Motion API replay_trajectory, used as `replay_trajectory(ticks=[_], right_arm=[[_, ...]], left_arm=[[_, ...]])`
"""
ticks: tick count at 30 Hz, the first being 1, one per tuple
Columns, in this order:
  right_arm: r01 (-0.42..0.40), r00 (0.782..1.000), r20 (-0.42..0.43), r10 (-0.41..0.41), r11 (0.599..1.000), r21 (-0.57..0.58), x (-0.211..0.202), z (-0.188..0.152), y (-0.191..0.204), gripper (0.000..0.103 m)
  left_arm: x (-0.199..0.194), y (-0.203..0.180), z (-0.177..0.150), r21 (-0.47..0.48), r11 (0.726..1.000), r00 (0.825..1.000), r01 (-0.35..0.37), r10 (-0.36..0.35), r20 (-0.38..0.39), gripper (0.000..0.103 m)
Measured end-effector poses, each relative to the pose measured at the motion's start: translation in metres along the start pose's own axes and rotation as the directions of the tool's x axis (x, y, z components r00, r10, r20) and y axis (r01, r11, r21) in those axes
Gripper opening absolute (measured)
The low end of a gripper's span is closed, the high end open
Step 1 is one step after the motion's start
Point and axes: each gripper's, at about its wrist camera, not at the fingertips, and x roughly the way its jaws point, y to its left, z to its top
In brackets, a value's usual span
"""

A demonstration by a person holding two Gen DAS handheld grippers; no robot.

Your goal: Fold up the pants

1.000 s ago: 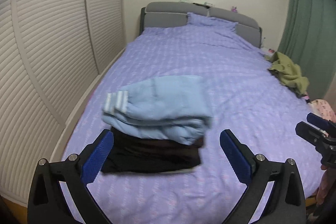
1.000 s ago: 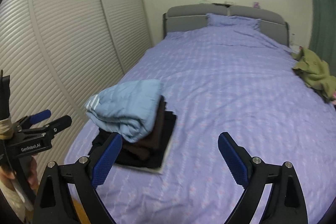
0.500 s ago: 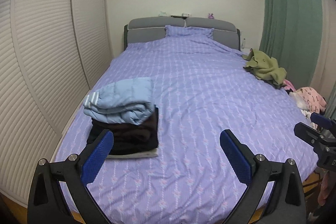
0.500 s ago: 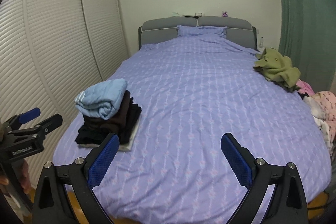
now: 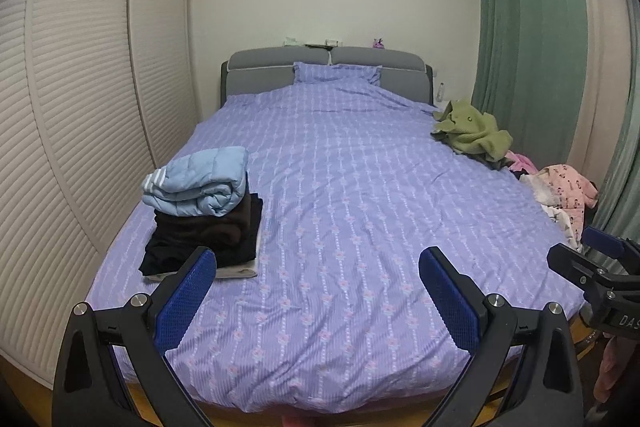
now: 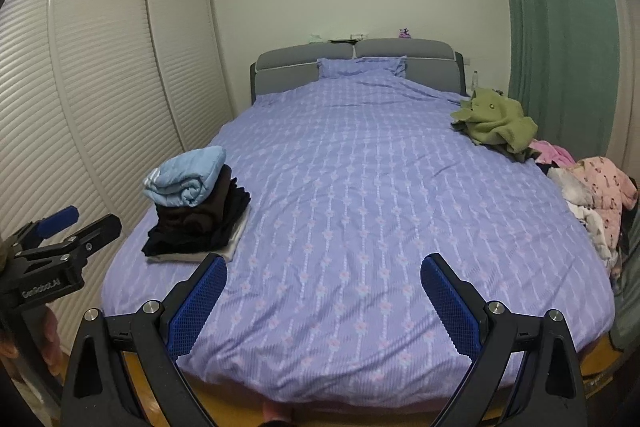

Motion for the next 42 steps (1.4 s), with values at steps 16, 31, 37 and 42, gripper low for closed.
replay_trajectory(ticks=[16,31,37,42], right_arm=[[0.011,0.999,0.035,-0.012,1.000,0.025,-0.028,-0.004,-0.018,0.099],[0.020,0.999,0.039,-0.020,1.000,0.015,-0.037,-0.004,-0.016,0.099],[0.020,0.999,0.044,-0.021,1.000,0.011,-0.040,-0.004,-0.014,0.099],[0.021,0.999,0.042,-0.021,1.000,0.013,-0.040,-0.005,-0.015,0.099]], left_arm=[[-0.026,-0.023,0.000,0.034,0.999,0.999,0.017,-0.018,0.029,0.103],[-0.034,-0.021,-0.003,0.020,1.000,0.999,0.023,-0.023,0.024,0.103],[-0.035,-0.020,-0.006,0.026,0.999,1.000,0.021,-0.021,0.016,0.103],[-0.035,-0.020,-0.006,0.025,0.999,1.000,0.020,-0.021,0.018,0.103]])
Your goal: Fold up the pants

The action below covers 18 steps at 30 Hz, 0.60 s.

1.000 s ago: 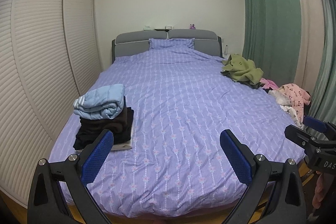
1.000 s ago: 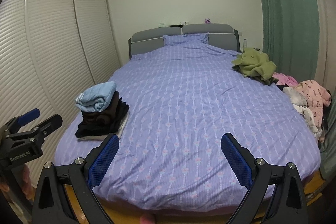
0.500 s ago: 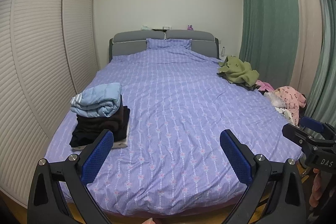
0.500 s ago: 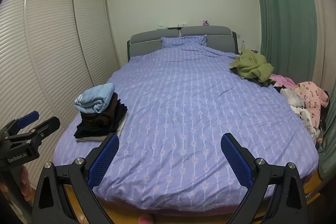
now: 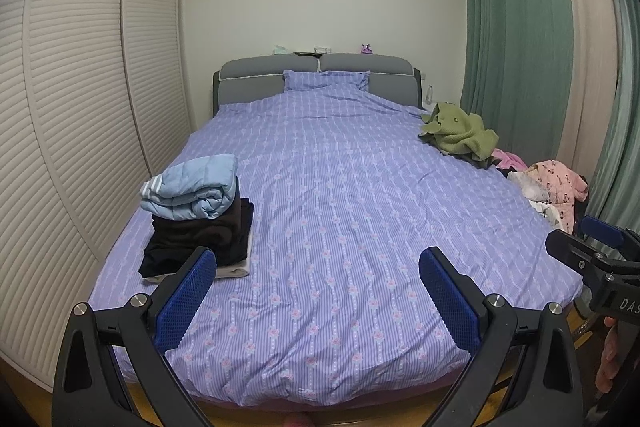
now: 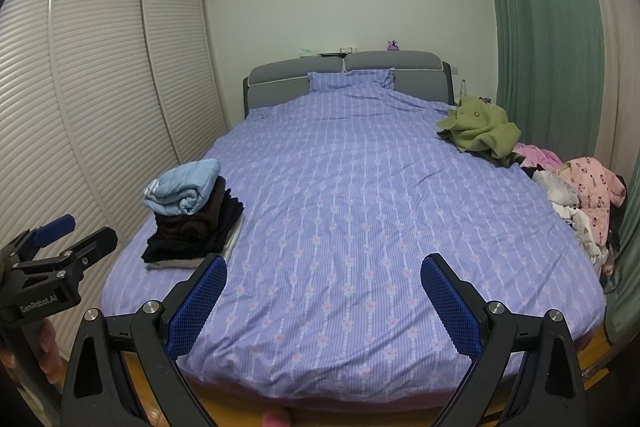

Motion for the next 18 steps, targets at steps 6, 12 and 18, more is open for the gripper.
replay_trajectory(ticks=[6,12,18], right_arm=[[0.002,1.000,-0.002,-0.002,1.000,0.001,0.0006,0.0003,-0.0011,0.099],[0.003,1.000,-0.003,-0.003,1.000,0.001,0.0011,0.0004,-0.0008,0.099],[0.003,1.000,-0.004,-0.003,1.000,0.002,0.0016,0.0006,-0.0014,0.099]], left_arm=[[-0.0007,0.0000,-0.0003,-0.007,1.000,1.000,-0.008,0.008,-0.003,0.103],[-0.0001,-0.0003,0.0014,-0.008,1.000,1.000,-0.012,0.012,-0.006,0.103],[0.0003,0.0000,0.0023,-0.016,1.000,1.000,-0.013,0.013,-0.005,0.103]])
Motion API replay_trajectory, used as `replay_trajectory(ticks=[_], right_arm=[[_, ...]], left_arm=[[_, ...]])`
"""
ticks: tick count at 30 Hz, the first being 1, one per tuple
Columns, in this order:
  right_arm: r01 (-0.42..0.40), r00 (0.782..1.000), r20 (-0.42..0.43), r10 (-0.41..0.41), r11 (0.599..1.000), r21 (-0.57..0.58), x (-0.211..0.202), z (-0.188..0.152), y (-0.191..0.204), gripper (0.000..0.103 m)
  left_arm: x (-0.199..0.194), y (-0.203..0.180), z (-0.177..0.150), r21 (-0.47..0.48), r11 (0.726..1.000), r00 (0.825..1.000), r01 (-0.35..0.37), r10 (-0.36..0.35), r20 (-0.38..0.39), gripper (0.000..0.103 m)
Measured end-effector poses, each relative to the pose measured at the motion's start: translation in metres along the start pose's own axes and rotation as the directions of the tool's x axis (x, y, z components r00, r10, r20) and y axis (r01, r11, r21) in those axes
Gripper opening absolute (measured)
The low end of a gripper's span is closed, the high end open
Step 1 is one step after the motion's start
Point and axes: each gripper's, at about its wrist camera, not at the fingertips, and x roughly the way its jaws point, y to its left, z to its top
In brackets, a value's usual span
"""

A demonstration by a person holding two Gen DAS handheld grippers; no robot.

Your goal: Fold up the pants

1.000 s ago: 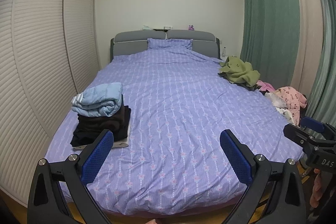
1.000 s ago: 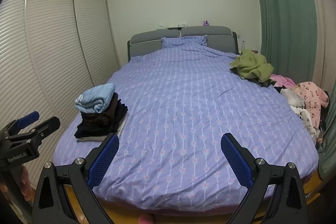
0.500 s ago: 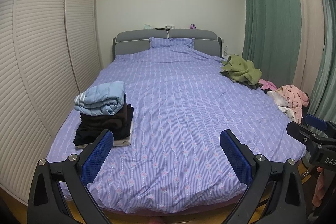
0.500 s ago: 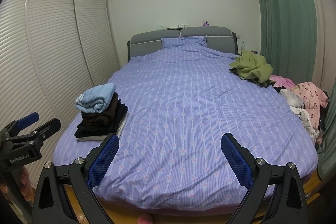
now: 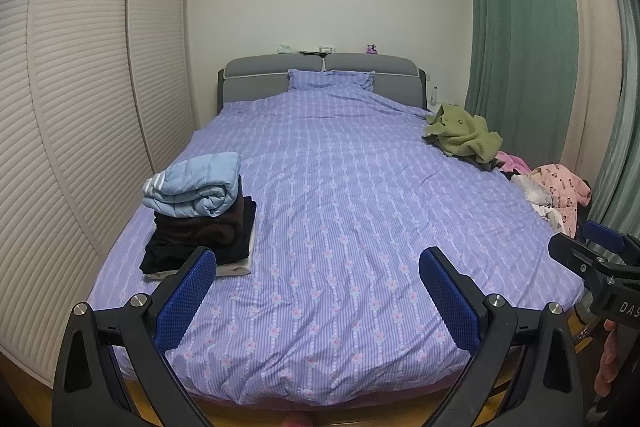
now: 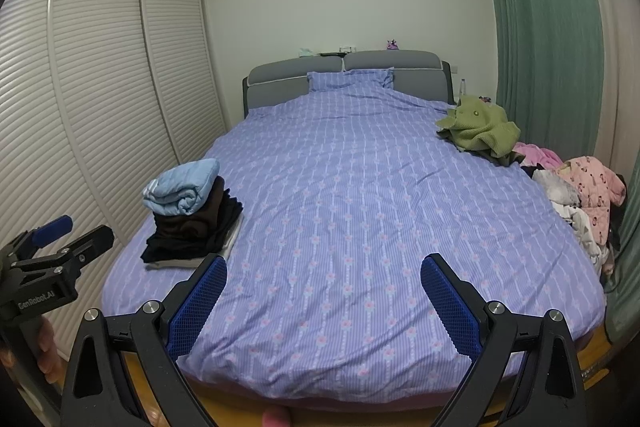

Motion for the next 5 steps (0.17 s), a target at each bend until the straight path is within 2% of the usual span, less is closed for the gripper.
replay_trajectory(ticks=[5], right_arm=[[0.001,1.000,-0.002,-0.001,1.000,0.002,0.0009,0.0024,-0.0024,0.099]], left_arm=[[0.0008,-0.0012,-0.0001,0.005,1.000,1.000,0.004,-0.004,-0.002,0.103]])
